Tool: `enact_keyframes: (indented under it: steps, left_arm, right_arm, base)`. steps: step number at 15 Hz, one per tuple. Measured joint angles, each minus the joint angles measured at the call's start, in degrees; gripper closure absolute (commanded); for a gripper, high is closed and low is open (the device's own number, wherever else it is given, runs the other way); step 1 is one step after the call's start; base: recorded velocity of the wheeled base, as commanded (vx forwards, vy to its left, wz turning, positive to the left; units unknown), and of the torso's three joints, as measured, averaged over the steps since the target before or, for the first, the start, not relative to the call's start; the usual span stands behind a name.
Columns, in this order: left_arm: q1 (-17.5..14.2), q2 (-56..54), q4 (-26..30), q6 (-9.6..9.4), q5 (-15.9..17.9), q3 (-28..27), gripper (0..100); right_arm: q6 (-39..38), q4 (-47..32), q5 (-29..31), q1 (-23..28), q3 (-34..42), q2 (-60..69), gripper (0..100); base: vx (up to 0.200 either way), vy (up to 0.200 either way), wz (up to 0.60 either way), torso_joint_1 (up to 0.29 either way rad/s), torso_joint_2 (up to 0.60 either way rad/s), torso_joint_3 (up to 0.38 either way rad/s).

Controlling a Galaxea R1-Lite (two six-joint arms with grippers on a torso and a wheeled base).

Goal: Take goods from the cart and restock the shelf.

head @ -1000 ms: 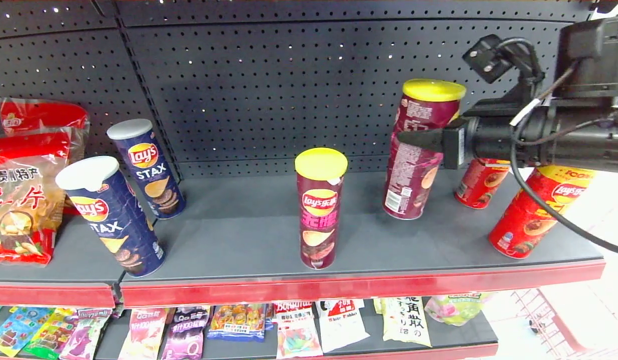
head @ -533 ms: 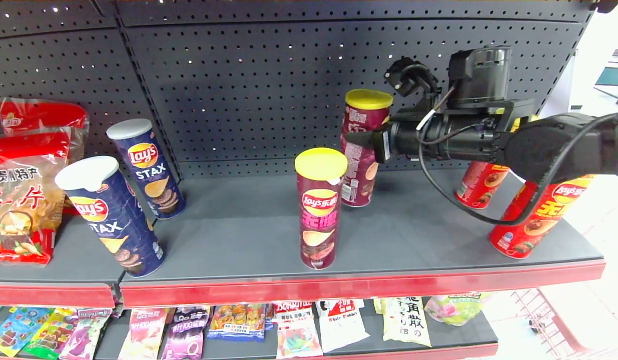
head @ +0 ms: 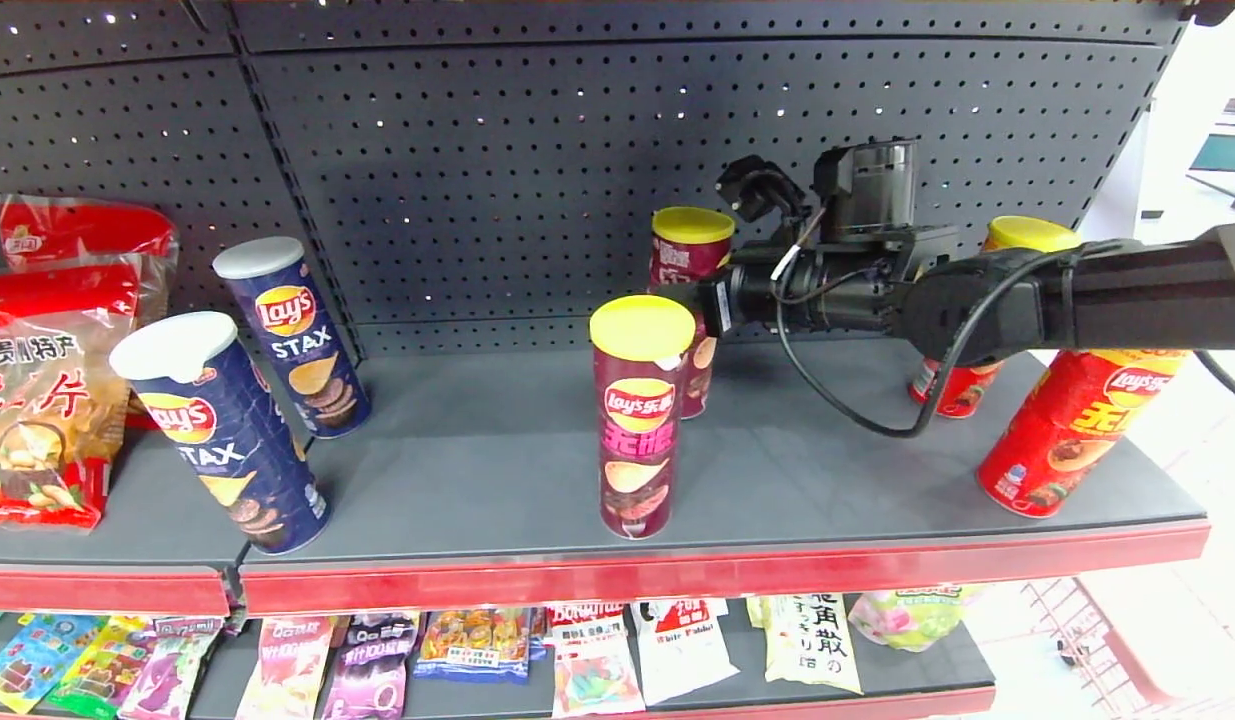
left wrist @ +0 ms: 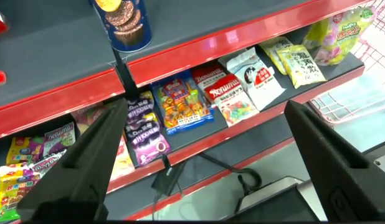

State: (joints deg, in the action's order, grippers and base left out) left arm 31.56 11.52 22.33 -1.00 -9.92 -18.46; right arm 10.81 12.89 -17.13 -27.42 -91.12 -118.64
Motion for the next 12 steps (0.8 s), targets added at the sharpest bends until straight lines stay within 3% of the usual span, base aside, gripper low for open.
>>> enact_keyframes:
  steps: [5, 12]
  left_arm:
    - [0.00, 0.00, -0.02, 0.98, -0.11, 0.24, 0]
    - [-0.01, -0.76, 0.02, 1.16, -0.26, 0.96, 0]
  right_arm:
    - [-0.09, 0.05, 0.00, -0.61, -5.13, -3.49, 100]
    - [-0.04, 0.02, 0.41, -1.27, -5.16, -5.01, 100]
  base:
    - [0.000, 0.000, 0.00, 0.000, 0.00, 0.000]
    - [0.000, 0.000, 0.00, 0.000, 0.00, 0.000]
